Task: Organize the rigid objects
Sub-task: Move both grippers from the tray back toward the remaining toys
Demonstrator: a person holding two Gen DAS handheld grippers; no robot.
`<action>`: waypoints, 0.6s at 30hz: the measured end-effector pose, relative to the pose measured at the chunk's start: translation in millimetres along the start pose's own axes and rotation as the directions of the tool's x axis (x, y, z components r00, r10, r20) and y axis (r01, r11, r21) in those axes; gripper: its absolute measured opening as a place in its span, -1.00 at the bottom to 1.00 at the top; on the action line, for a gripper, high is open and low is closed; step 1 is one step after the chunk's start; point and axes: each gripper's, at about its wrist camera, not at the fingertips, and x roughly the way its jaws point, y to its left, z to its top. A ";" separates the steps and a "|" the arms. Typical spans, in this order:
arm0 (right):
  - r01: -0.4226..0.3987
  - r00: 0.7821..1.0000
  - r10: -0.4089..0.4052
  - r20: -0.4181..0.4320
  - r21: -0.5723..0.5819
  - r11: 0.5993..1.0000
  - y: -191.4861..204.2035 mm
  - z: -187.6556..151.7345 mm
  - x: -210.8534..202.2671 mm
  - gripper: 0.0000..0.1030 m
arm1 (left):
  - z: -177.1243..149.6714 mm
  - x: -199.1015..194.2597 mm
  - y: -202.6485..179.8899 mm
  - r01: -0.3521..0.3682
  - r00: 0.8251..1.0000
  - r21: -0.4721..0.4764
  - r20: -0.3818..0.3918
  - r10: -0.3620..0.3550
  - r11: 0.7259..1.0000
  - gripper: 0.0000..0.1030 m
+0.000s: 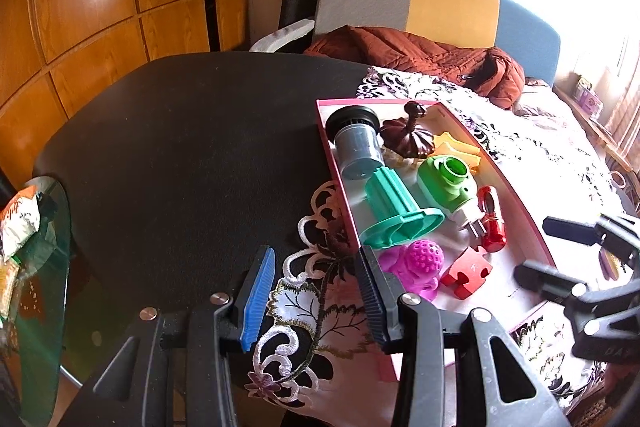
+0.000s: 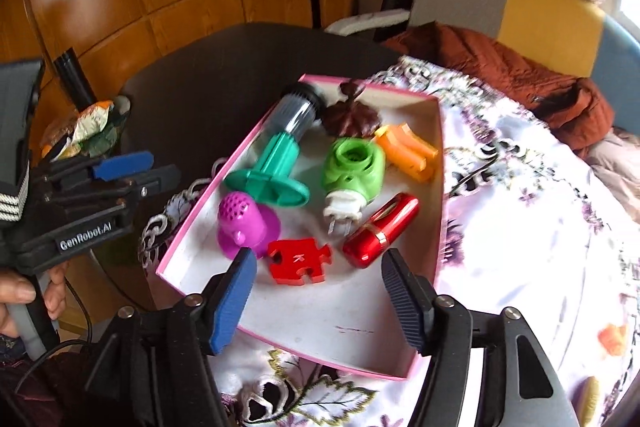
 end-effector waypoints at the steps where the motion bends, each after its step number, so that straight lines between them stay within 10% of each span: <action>1: 0.009 1.000 -0.009 0.009 0.005 1.000 -2.9 0.8 -4.0 0.31 | 0.2 -0.9 -0.9 0.000 1.000 0.003 0.002 0.000 1.000 -0.18; 18: 0.312 0.943 -0.331 0.026 0.269 0.911 -138.6 -18.6 -69.5 0.49 | 0.6 -8.3 -25.8 0.005 1.000 0.085 0.015 -0.006 0.996 -0.18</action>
